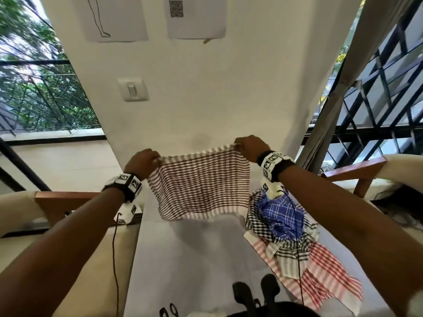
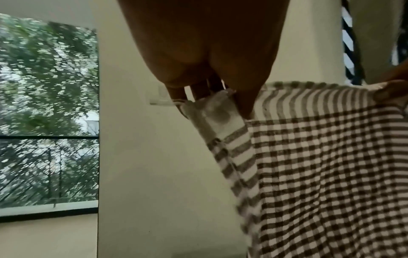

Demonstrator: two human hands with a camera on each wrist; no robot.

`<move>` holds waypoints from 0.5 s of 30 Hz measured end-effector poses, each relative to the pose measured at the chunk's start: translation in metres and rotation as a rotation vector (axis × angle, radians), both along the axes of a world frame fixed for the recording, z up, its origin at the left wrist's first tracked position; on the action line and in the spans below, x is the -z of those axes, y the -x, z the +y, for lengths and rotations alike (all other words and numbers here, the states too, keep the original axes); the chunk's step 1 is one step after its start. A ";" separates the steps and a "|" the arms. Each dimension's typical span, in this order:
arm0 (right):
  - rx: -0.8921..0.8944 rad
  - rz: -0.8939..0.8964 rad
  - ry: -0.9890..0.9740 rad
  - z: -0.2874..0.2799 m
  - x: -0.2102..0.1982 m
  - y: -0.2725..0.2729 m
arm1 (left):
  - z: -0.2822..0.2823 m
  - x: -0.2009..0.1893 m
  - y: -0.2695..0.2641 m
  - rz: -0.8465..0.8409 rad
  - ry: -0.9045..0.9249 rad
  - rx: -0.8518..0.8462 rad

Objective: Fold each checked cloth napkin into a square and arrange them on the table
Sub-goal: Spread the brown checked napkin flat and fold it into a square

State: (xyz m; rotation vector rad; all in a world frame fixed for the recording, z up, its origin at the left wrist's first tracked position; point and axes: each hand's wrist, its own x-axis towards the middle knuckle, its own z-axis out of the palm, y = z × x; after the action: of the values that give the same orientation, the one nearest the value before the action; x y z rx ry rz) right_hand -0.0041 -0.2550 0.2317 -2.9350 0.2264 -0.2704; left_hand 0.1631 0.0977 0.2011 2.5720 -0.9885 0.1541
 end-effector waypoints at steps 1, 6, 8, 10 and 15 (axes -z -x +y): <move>0.022 -0.016 0.000 -0.004 -0.002 -0.005 | 0.002 -0.004 -0.007 -0.002 0.028 -0.032; 0.103 -0.152 -0.066 -0.005 -0.003 0.005 | 0.021 -0.019 -0.007 -0.006 0.233 -0.108; 0.089 -0.212 -0.117 0.003 0.001 0.026 | 0.035 -0.018 0.008 -0.014 0.274 -0.091; 0.062 -0.288 -0.153 0.013 0.011 0.052 | 0.053 -0.008 0.030 -0.035 0.302 -0.053; -0.017 -0.259 -0.167 0.043 0.072 0.113 | 0.102 0.039 0.103 0.055 0.315 -0.047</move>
State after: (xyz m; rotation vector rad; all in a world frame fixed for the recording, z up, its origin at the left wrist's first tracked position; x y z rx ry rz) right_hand -0.1170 -0.2115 0.1597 -2.7009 0.1761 -0.5936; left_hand 0.0596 0.1997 0.1624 2.2997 -0.8118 0.2314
